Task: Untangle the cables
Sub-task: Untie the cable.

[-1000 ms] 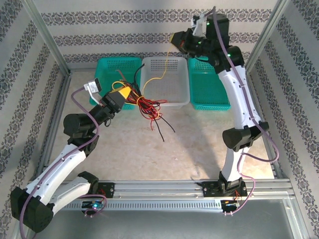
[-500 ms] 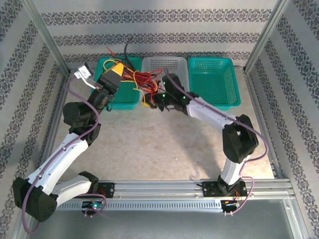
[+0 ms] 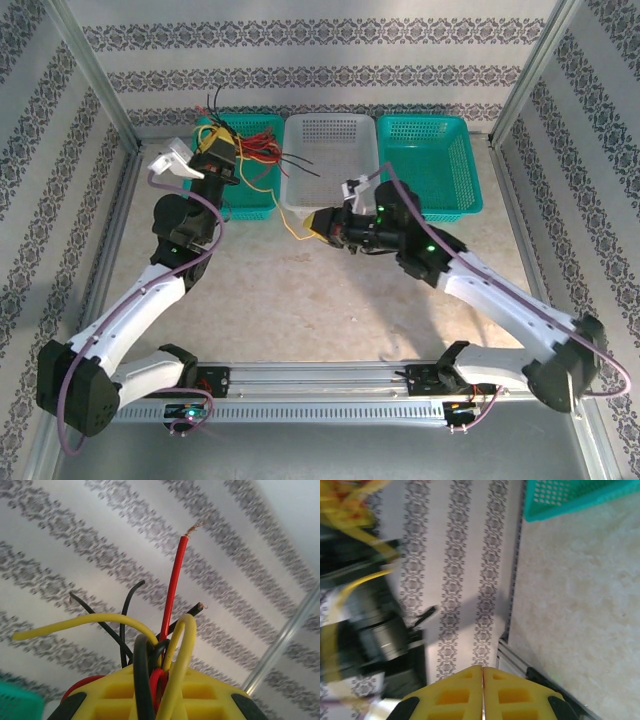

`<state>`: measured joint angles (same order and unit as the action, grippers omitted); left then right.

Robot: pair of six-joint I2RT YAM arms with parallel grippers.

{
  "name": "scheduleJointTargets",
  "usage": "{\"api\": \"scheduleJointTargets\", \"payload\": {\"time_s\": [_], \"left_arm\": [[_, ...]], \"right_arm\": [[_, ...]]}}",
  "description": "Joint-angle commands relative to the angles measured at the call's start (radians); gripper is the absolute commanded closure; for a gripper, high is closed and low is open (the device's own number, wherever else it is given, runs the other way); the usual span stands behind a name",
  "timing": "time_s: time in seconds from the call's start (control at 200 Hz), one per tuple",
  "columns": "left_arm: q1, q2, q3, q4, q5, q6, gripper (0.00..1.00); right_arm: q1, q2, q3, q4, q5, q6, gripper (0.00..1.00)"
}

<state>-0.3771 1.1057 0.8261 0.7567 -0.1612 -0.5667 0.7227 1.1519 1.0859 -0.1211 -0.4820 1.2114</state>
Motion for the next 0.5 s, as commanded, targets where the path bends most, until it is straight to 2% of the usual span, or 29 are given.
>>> {"api": "scheduleJointTargets", "payload": {"time_s": [0.0, 0.09, 0.24, 0.33, 0.42, 0.495], "left_arm": [[0.013, -0.011, -0.023, -0.011, 0.009, 0.044, 1.00], [0.017, -0.028, -0.048, -0.026, 0.064, 0.031, 1.00], [0.049, -0.071, -0.079, -0.067, 0.297, -0.042, 1.00], [0.058, -0.124, -0.124, -0.083, 0.372, -0.099, 1.00], [0.088, -0.155, -0.163, -0.071, 0.489, -0.184, 1.00], [0.117, -0.173, -0.202, 0.011, 0.595, -0.289, 1.00]], "right_arm": [[-0.049, -0.081, 0.123, -0.133, 0.032, -0.089, 1.00], [-0.143, -0.104, 0.240, -0.216, 0.013, -0.125, 1.00], [-0.353, -0.047, 0.516, -0.376, -0.061, -0.211, 1.00], [-0.478, 0.020, 0.681, -0.466, -0.085, -0.253, 1.00], [-0.587, 0.091, 0.804, -0.523, -0.085, -0.257, 1.00], [-0.651, 0.148, 0.885, -0.545, -0.062, -0.256, 1.00]]}}
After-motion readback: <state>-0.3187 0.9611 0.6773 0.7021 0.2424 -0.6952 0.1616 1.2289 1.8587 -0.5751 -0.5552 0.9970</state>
